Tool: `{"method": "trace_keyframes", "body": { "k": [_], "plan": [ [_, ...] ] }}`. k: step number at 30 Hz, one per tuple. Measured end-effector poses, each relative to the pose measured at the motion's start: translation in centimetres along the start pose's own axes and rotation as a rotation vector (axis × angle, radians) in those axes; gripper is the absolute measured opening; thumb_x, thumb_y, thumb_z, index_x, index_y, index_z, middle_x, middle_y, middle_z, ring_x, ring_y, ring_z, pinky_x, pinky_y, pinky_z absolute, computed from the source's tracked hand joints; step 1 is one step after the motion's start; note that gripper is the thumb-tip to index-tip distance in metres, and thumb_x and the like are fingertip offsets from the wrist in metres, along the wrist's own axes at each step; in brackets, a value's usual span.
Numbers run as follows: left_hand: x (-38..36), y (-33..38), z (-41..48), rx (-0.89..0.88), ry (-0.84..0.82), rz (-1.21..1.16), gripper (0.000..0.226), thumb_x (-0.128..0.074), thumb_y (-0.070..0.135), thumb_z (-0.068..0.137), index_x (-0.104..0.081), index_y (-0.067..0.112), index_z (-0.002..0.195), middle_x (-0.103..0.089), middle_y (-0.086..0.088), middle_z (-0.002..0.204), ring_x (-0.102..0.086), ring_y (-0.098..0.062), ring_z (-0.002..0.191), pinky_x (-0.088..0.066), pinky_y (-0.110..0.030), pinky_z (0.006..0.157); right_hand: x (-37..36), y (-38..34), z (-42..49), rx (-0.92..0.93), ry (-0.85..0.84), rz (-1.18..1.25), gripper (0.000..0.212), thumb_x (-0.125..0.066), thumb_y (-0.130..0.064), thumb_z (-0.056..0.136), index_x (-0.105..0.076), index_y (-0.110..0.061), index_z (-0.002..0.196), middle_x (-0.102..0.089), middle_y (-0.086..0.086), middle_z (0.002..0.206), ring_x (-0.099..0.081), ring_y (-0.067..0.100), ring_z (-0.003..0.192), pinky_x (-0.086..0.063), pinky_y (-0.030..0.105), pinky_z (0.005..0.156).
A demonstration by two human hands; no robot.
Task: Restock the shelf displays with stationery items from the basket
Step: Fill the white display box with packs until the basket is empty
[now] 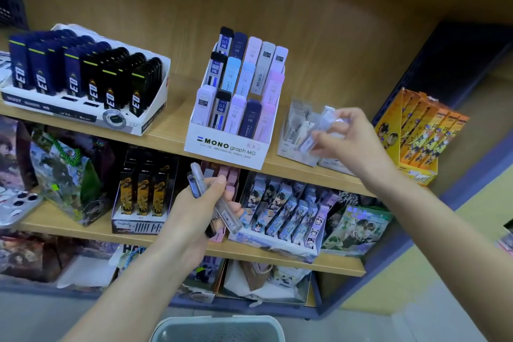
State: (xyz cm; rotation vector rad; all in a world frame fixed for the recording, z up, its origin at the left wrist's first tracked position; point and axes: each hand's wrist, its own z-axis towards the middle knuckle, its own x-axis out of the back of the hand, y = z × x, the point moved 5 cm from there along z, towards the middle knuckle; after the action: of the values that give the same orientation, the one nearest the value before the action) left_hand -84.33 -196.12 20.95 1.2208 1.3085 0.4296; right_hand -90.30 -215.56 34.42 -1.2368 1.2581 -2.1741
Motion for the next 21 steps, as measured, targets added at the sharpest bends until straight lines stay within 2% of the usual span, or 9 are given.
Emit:
{"method": "trace_keyframes", "body": {
  "k": [4, 7, 9, 12, 13, 17, 21],
  "plan": [
    [0.0, -0.1, 0.3, -0.017, 0.004, -0.018, 0.015, -0.057, 0.019, 0.093, -0.057, 0.009, 0.082, -0.063, 0.001, 0.057, -0.068, -0.015, 0.057, -0.046, -0.054, 0.093, 1.8, -1.2, 3.7, 0.172, 0.201, -0.057, 0.015, -0.053, -0.013, 0.096, -0.042, -0.012, 0.106, -0.062, -0.001, 0.085, -0.064, 0.009, 0.067, -0.058, 0.022, 0.066],
    [0.1, -0.2, 0.3, -0.016, -0.008, -0.029, 0.014, -0.057, 0.017, 0.092, -0.056, 0.007, 0.083, -0.061, -0.004, 0.064, -0.068, -0.015, 0.057, -0.059, -0.037, 0.073, 1.7, -1.0, 6.3, 0.198, 0.258, -0.092, 0.006, -0.05, -0.015, 0.097, -0.048, -0.014, 0.102, -0.061, -0.004, 0.082, -0.063, 0.012, 0.071, -0.057, 0.023, 0.069],
    [0.2, -0.2, 0.4, -0.011, -0.015, -0.037, 0.014, -0.056, 0.016, 0.092, -0.056, 0.006, 0.083, -0.061, -0.004, 0.064, -0.068, -0.017, 0.059, -0.061, -0.032, 0.062, 1.4, -0.5, 7.7, 0.209, 0.282, -0.144, 0.004, -0.053, -0.016, 0.095, -0.053, -0.013, 0.097, -0.058, -0.005, 0.078, -0.061, 0.015, 0.075, -0.055, 0.026, 0.075],
    [0.4, -0.2, 0.7, -0.009, -0.003, -0.062, 0.013, -0.057, 0.016, 0.092, -0.057, 0.005, 0.084, -0.064, -0.002, 0.061, -0.068, -0.02, 0.061, -0.06, -0.03, 0.059, 0.7, 0.2, 9.0, 0.228, 0.242, -0.269, 0.008, -0.06, -0.015, 0.091, -0.057, -0.011, 0.098, -0.055, -0.004, 0.077, -0.056, 0.014, 0.078, -0.042, 0.008, 0.064],
    [0.5, -0.2, 0.8, -0.01, 0.0, -0.068, 0.012, -0.057, 0.016, 0.091, -0.057, 0.005, 0.085, -0.064, -0.002, 0.06, -0.068, -0.02, 0.06, -0.06, -0.03, 0.059, 0.4, 0.4, 9.2, 0.237, 0.221, -0.301, 0.011, -0.061, -0.014, 0.09, -0.056, -0.011, 0.099, -0.057, -0.001, 0.08, -0.055, 0.014, 0.079, -0.04, 0.007, 0.062],
    [0.6, 0.0, 1.0, -0.018, -0.007, -0.067, 0.012, -0.057, 0.017, 0.092, -0.056, 0.006, 0.088, -0.064, -0.003, 0.06, -0.068, -0.02, 0.06, -0.06, -0.03, 0.06, 0.0, 0.8, 9.7, 0.258, 0.167, -0.372, 0.02, -0.064, -0.011, 0.088, -0.047, -0.016, 0.098, -0.06, 0.004, 0.086, -0.056, 0.018, 0.083, -0.045, 0.028, 0.075],
    [0.7, 0.0, 1.0, -0.011, 0.001, -0.079, 0.012, -0.056, 0.017, 0.091, -0.056, 0.005, 0.09, -0.069, -0.008, 0.07, -0.071, -0.025, 0.068, -0.059, -0.029, 0.058, 0.0, 1.0, 10.4, 0.274, 0.166, -0.638, 0.011, -0.066, -0.02, 0.087, -0.062, -0.015, 0.095, -0.064, 0.004, 0.099, -0.058, 0.021, 0.09, -0.05, 0.039, 0.078]
  ]
}}
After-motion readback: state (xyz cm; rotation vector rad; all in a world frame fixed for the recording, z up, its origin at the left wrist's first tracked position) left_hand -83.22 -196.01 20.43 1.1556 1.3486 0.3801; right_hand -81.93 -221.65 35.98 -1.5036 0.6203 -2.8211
